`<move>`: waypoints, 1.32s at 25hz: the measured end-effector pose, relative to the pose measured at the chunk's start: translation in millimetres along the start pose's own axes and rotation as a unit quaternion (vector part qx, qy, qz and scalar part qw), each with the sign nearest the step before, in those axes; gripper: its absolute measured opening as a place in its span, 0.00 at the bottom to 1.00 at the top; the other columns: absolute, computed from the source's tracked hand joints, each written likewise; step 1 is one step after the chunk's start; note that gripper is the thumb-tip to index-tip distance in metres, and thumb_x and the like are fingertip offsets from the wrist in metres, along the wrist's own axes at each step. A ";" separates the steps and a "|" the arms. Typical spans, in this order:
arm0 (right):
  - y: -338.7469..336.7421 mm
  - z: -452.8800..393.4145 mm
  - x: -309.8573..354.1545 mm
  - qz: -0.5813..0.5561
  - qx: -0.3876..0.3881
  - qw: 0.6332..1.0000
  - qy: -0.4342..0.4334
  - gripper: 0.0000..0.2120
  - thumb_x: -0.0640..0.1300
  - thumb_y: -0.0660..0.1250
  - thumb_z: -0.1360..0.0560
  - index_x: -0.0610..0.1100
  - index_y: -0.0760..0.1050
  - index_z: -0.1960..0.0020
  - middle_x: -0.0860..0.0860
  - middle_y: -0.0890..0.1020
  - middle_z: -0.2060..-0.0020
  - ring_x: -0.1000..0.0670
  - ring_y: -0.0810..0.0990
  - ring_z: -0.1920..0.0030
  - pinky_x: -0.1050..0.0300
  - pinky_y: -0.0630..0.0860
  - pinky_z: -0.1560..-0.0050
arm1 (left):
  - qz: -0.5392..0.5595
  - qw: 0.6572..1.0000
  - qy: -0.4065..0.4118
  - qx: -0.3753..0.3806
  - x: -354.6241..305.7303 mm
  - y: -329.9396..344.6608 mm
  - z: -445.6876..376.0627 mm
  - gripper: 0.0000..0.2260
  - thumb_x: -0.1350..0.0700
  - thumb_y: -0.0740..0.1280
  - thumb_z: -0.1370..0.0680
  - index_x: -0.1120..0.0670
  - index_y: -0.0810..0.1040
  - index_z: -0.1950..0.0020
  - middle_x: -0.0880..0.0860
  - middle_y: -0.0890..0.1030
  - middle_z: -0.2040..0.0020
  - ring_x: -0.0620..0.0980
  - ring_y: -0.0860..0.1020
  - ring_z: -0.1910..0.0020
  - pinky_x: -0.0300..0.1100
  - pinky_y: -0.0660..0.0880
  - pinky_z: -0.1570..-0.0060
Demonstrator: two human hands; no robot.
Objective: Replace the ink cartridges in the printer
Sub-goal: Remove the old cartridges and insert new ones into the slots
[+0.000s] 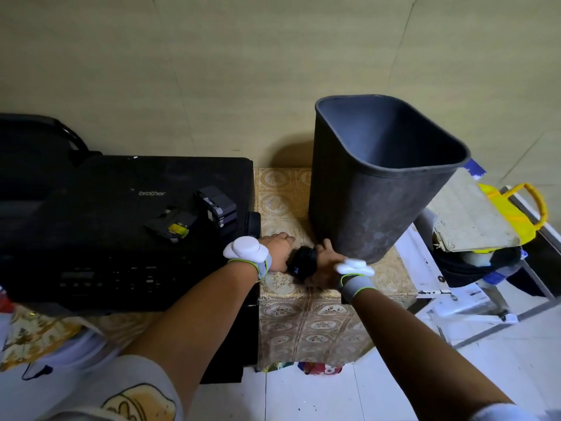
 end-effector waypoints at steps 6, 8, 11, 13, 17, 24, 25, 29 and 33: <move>-27.7 26.4 4.0 0.017 -0.043 0.999 0.017 0.46 0.61 0.73 0.43 0.43 0.59 0.33 0.48 0.56 0.34 0.37 0.74 0.40 0.38 0.74 0.42 | -0.014 1.000 0.016 -0.020 -8.0 -15.8 23.8 0.35 0.56 0.70 0.26 0.58 0.56 0.23 0.58 0.62 0.26 0.57 0.67 0.29 0.48 0.70 0.33; -32.9 38.8 14.5 0.029 -0.053 0.998 0.003 0.44 0.59 0.73 0.40 0.41 0.59 0.32 0.46 0.57 0.32 0.39 0.72 0.37 0.43 0.74 0.40 | -0.016 0.999 0.020 -0.029 -9.3 -21.2 35.8 0.36 0.56 0.70 0.26 0.57 0.56 0.23 0.58 0.62 0.25 0.56 0.67 0.28 0.47 0.70 0.33; -37.2 58.1 23.4 -0.015 -0.076 0.997 -0.001 0.40 0.54 0.76 0.40 0.39 0.63 0.35 0.44 0.60 0.34 0.39 0.76 0.43 0.52 0.73 0.48 | -0.008 0.999 0.028 -0.026 -10.9 -23.2 53.3 0.38 0.55 0.71 0.26 0.57 0.54 0.22 0.57 0.60 0.24 0.56 0.65 0.27 0.47 0.69 0.31; -32.1 70.0 33.2 -0.035 -0.069 0.997 -0.020 0.38 0.52 0.76 0.38 0.40 0.64 0.35 0.43 0.61 0.34 0.40 0.75 0.42 0.53 0.73 0.47 | 0.000 0.999 0.038 -0.024 -12.6 -22.0 68.5 0.40 0.54 0.72 0.27 0.57 0.53 0.22 0.57 0.59 0.24 0.55 0.63 0.26 0.46 0.66 0.30; -20.2 84.8 51.9 -0.044 -0.055 0.996 -0.049 0.35 0.50 0.76 0.38 0.40 0.68 0.37 0.42 0.67 0.40 0.41 0.75 0.44 0.49 0.74 0.41 | 0.020 0.998 0.060 -0.004 -13.2 -14.4 93.8 0.41 0.54 0.73 0.28 0.59 0.52 0.22 0.58 0.59 0.23 0.54 0.61 0.25 0.43 0.62 0.28; -11.1 96.5 90.9 0.005 -0.037 0.996 -0.078 0.32 0.55 0.75 0.39 0.42 0.73 0.40 0.43 0.72 0.43 0.42 0.74 0.42 0.50 0.74 0.40 | 0.049 0.997 0.064 -0.012 -4.6 -6.8 128.7 0.39 0.55 0.75 0.29 0.61 0.59 0.24 0.58 0.65 0.25 0.54 0.66 0.27 0.41 0.62 0.30; -11.5 99.1 92.7 -0.002 -0.031 0.996 -0.080 0.31 0.54 0.75 0.39 0.42 0.74 0.40 0.43 0.72 0.43 0.42 0.74 0.43 0.50 0.74 0.41 | 0.054 0.997 0.059 -0.009 -0.4 -4.9 132.0 0.39 0.56 0.75 0.29 0.60 0.59 0.24 0.57 0.64 0.25 0.54 0.65 0.27 0.41 0.62 0.30; -3.8 113.6 102.9 -0.022 0.015 0.994 -0.102 0.23 0.51 0.75 0.38 0.42 0.79 0.46 0.47 0.78 0.55 0.48 0.77 0.55 0.58 0.76 0.58 | 0.072 0.996 0.043 -0.003 16.9 5.5 144.1 0.35 0.56 0.75 0.29 0.58 0.64 0.26 0.55 0.68 0.26 0.53 0.68 0.28 0.41 0.65 0.31; 11.3 121.9 121.5 -0.077 0.054 0.988 -0.121 0.21 0.44 0.75 0.35 0.37 0.77 0.46 0.48 0.76 0.60 0.53 0.75 0.68 0.65 0.73 0.71 | 0.071 0.997 0.029 0.012 28.0 16.8 154.4 0.35 0.53 0.75 0.30 0.55 0.65 0.26 0.53 0.69 0.27 0.52 0.69 0.29 0.41 0.66 0.32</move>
Point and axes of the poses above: each hand's wrist, its own z-axis away from the middle knuckle, its own y-axis out of the palm, x = y × z, the point moved 10 cm from there along -z, towards the middle knuckle
